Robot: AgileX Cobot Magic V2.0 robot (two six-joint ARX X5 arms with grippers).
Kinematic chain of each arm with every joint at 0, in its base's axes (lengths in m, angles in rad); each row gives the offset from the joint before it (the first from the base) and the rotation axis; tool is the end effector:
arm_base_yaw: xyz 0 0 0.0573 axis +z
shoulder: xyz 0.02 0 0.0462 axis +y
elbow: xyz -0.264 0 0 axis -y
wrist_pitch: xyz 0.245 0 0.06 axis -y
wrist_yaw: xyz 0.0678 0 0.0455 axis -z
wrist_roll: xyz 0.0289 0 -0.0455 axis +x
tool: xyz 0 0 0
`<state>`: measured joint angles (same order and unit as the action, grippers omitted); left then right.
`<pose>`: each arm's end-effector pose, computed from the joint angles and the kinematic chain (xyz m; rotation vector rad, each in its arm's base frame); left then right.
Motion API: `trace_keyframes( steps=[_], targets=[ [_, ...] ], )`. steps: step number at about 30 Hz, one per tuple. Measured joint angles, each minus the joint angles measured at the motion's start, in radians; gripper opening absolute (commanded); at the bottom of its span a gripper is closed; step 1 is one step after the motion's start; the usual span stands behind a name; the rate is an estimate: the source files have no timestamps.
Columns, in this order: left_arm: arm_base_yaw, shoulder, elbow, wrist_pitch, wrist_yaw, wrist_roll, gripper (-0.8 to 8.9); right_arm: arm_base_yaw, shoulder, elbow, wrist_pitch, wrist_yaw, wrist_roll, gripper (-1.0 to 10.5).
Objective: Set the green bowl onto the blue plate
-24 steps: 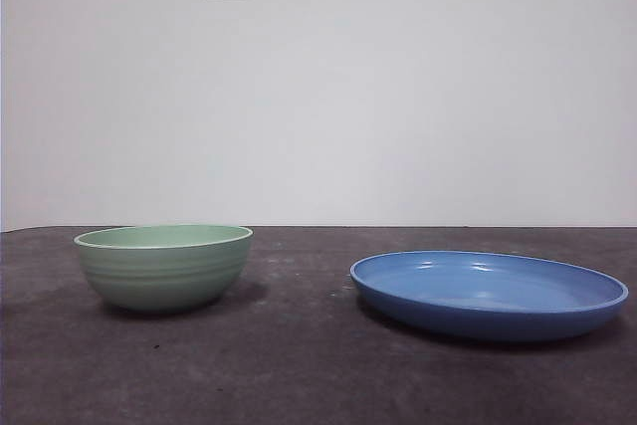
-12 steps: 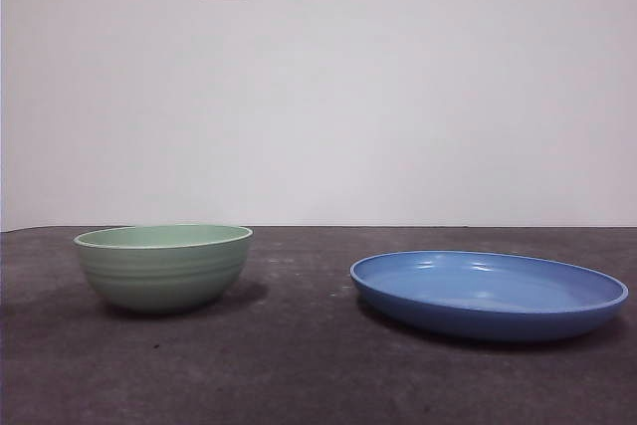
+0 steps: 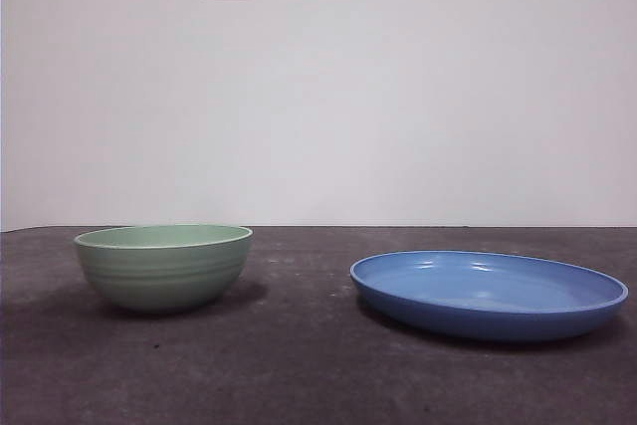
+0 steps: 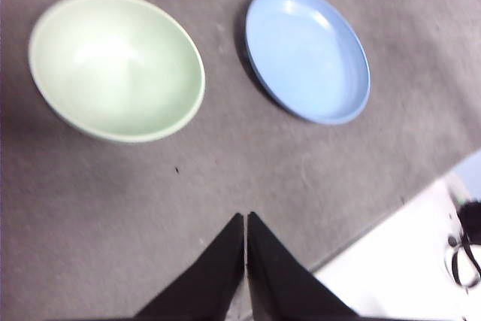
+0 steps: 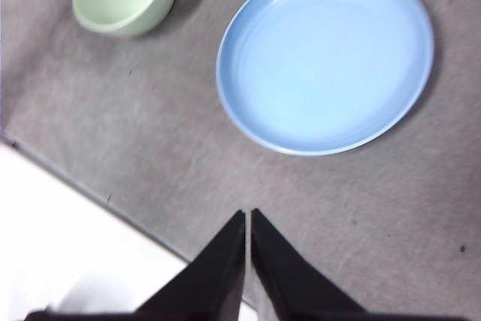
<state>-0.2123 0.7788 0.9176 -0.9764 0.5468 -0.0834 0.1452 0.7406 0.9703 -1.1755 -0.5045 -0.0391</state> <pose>0.1223 -0.0417 0.3135 -0.2174 0.8752 -0.6784 0.1014 0.0289 0.3203 0.1369 0.9337 0.6179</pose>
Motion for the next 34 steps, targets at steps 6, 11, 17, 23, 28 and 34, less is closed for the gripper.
trace_keyframes(
  steps=[6,11,17,23,28,34],
  targets=[
    [-0.009,0.001,0.000,-0.016,0.000,0.011,1.53,0.027,-0.002,0.000,0.005,0.000,-0.010,3.2],
    [-0.009,0.001,0.000,-0.019,0.000,0.014,4.66,0.027,-0.001,0.000,0.006,0.000,-0.009,4.2],
    [-0.009,0.002,0.000,-0.019,0.000,0.015,4.88,0.027,-0.001,0.000,0.007,0.000,-0.010,4.2],
    [-0.009,0.018,0.000,0.025,0.000,0.014,4.88,0.027,-0.001,0.000,0.012,0.000,-0.010,4.2],
    [-0.010,0.083,0.029,0.047,-0.081,-0.006,4.88,0.027,-0.002,0.000,0.013,0.000,-0.010,4.2],
    [-0.039,0.249,0.126,0.064,-0.205,-0.011,4.87,0.027,-0.001,0.000,0.013,0.000,-0.010,4.2]
  ],
)
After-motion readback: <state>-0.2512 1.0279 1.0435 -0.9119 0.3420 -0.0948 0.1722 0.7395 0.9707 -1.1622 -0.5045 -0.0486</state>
